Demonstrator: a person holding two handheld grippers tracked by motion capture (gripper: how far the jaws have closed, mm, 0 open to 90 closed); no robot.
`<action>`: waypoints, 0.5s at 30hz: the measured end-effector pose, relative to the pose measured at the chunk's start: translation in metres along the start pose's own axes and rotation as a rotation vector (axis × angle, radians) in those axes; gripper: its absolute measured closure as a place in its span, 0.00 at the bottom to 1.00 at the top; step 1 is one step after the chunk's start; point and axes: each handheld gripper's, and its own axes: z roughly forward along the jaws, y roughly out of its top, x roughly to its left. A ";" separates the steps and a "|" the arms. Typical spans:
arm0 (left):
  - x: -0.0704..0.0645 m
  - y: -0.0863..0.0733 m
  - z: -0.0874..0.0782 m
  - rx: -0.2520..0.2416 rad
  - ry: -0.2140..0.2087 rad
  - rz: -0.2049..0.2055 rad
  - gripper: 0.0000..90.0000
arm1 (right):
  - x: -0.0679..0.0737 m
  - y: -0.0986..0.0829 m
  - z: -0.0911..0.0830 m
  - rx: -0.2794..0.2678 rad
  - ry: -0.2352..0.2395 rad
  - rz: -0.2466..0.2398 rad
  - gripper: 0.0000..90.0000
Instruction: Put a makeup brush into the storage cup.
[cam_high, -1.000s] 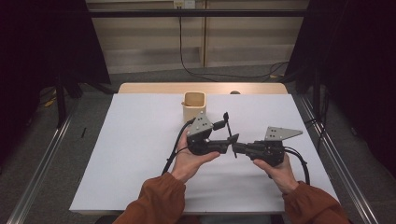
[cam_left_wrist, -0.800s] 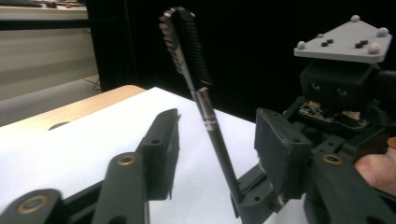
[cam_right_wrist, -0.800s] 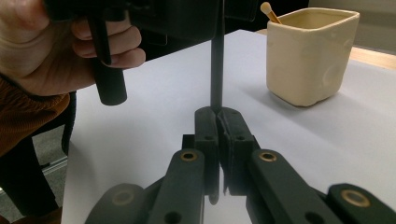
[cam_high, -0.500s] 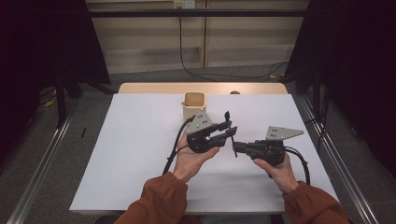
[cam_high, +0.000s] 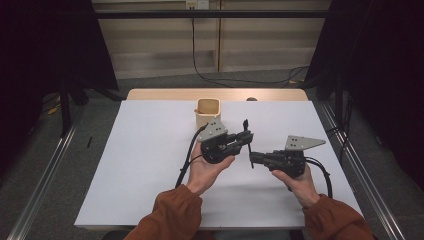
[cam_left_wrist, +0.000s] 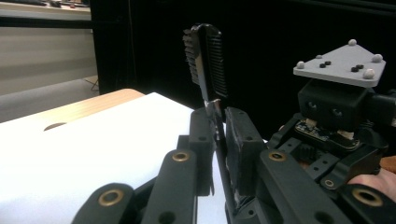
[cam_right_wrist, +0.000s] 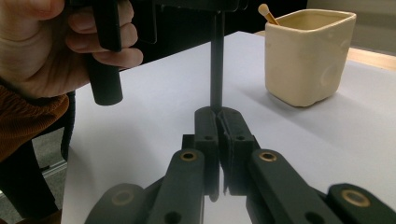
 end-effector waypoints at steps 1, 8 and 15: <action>0.000 0.000 0.000 0.002 0.000 -0.002 0.91 | 0.000 0.000 0.000 0.001 0.001 -0.001 0.96; 0.000 -0.001 0.001 0.006 -0.030 -0.027 0.94 | 0.000 -0.001 0.002 0.003 0.006 -0.001 0.95; -0.002 0.000 0.001 0.008 -0.042 -0.018 0.95 | 0.000 -0.002 0.003 0.001 0.008 -0.002 0.94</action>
